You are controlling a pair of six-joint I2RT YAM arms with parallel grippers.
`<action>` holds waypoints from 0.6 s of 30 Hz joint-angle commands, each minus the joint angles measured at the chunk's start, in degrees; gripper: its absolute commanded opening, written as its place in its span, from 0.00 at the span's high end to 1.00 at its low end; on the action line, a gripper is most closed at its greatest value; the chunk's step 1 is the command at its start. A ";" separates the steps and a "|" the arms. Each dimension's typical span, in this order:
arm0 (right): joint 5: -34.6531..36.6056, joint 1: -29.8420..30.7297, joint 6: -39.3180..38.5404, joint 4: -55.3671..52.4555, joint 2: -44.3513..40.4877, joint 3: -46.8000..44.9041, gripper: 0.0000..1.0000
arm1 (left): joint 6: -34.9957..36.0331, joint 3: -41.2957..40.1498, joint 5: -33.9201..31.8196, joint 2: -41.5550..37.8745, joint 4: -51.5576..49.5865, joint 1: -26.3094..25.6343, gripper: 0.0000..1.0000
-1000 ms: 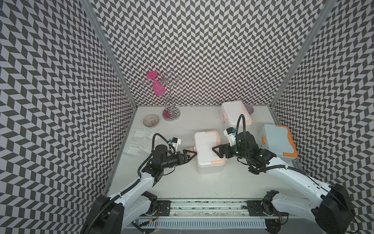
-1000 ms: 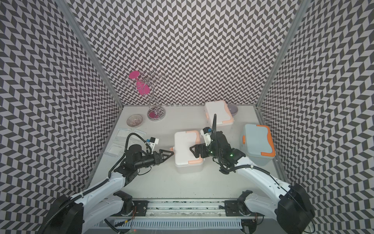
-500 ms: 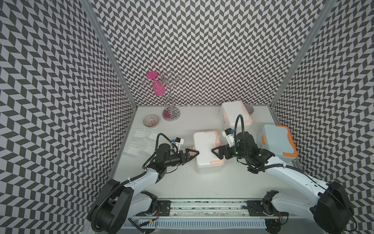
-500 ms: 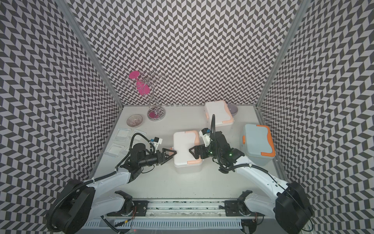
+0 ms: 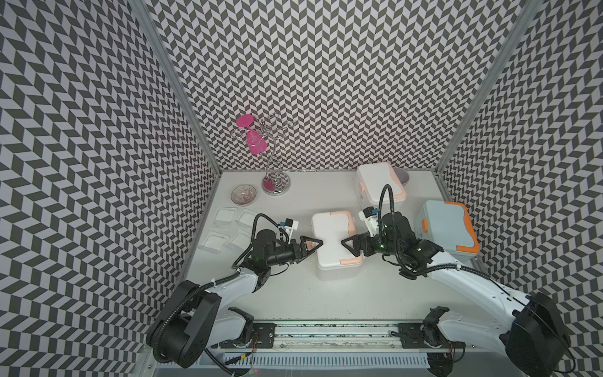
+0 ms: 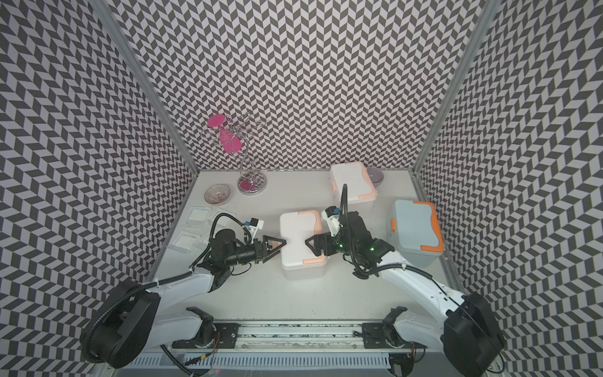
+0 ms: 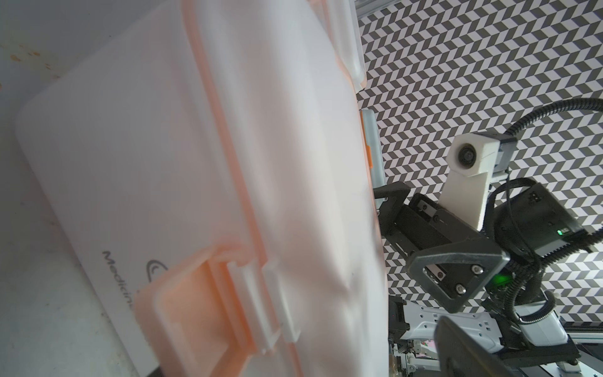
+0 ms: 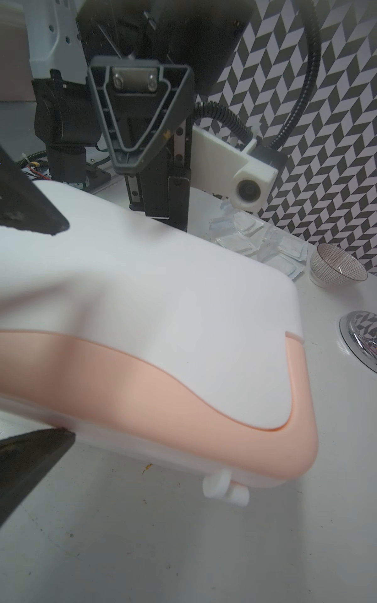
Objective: Open first aid kits and take out gauze
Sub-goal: Fasten the fastener of the first aid kit.
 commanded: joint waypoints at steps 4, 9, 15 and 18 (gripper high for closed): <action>-1.87 0.24 -0.42 2.87 -0.38 -0.73 0.09 | -1.91 1.51 1.79 -2.66 4.15 0.25 0.01; -1.85 0.31 -0.38 2.76 -0.67 -0.82 0.09 | -2.34 1.17 1.79 -3.99 3.59 0.54 0.01; -1.75 0.29 -0.21 3.04 -0.77 -1.32 0.09 | -1.93 0.72 1.31 -5.91 1.38 1.54 0.01; -1.73 0.24 -0.19 3.22 -0.41 -1.54 0.09 | -1.29 0.45 1.01 -6.76 -0.38 1.86 0.01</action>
